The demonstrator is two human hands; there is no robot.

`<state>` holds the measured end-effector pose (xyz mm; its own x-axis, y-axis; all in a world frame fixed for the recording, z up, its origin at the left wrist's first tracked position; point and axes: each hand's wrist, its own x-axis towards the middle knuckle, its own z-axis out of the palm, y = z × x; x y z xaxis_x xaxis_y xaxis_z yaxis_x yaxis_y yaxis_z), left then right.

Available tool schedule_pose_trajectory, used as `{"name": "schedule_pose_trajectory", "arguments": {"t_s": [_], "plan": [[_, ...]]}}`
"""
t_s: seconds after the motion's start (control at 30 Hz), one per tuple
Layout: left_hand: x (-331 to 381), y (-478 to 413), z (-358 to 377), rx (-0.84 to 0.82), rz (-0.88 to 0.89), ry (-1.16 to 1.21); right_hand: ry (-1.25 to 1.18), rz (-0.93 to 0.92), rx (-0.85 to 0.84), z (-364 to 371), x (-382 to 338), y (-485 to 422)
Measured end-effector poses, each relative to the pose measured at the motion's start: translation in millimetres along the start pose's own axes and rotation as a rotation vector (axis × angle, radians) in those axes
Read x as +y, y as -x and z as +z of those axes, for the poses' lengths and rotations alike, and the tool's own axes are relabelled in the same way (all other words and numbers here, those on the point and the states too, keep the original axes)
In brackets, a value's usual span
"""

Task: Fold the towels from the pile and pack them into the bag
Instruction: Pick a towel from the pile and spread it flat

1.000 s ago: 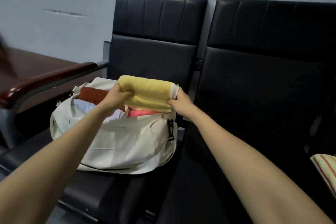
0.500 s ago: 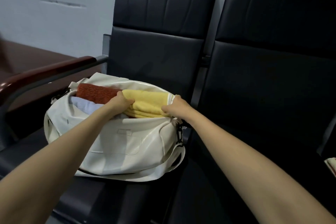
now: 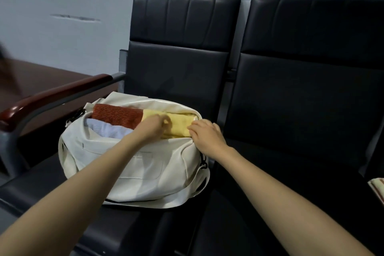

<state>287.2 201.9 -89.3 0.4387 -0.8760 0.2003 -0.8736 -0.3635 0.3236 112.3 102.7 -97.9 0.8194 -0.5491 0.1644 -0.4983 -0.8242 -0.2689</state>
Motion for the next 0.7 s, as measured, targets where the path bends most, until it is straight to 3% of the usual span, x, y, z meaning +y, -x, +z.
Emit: {"name": "schedule_pose_trajectory", "arguments": {"t_s": [0.1, 0.27, 0.43, 0.7], "plan": [[14, 4, -2, -0.225, -0.062, -0.090, -0.052, -0.010, -0.125, 0, 6, 17], [63, 21, -12, -0.115, -0.043, -0.021, -0.196, 0.085, -0.008, -41, 27, 59], [149, 51, 21, -0.041, 0.130, 0.137, -0.254, 0.318, 0.080, -86, 94, 148], [316, 78, 86, -0.296, 0.361, 0.308, -0.127, 0.764, 0.298, -121, 215, 319]]}}
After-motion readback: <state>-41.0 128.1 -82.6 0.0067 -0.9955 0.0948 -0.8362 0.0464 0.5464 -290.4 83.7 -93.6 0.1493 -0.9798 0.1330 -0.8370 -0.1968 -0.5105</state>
